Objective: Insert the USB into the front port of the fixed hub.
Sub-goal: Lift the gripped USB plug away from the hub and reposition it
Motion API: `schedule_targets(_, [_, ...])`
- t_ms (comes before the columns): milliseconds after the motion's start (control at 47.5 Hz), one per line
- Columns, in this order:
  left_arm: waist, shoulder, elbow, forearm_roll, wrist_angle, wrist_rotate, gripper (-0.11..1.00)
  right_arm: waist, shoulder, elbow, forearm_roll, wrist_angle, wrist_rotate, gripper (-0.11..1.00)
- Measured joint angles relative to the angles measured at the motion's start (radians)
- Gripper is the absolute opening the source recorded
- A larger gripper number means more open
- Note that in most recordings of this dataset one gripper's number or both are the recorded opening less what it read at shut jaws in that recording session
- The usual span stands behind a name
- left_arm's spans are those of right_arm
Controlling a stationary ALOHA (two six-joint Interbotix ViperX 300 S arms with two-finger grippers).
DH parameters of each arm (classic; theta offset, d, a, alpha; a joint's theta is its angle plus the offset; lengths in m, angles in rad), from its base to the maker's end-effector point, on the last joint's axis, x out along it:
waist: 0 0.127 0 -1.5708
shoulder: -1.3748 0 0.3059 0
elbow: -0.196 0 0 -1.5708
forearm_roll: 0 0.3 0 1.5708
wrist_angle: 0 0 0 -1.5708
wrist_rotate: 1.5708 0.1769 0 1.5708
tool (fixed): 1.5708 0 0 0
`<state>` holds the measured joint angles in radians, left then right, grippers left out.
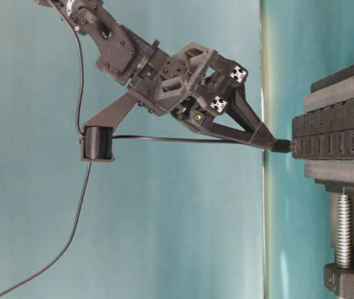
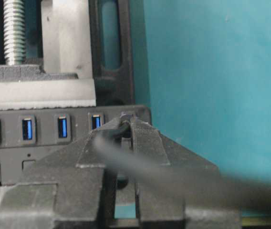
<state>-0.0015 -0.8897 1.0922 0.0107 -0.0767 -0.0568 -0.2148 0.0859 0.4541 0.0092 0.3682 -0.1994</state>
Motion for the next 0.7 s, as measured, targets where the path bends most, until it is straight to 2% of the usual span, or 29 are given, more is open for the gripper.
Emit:
schedule_targets(527, [0.0,-0.008,0.003,0.0,0.0,0.0,0.0,0.035,-0.049,-0.104,0.014,0.17,0.005,0.08])
schedule_targets(695, [0.0,-0.015,0.005,-0.002,0.002,0.0,0.0,0.063,-0.054,-0.137,0.021,0.229,0.038,0.08])
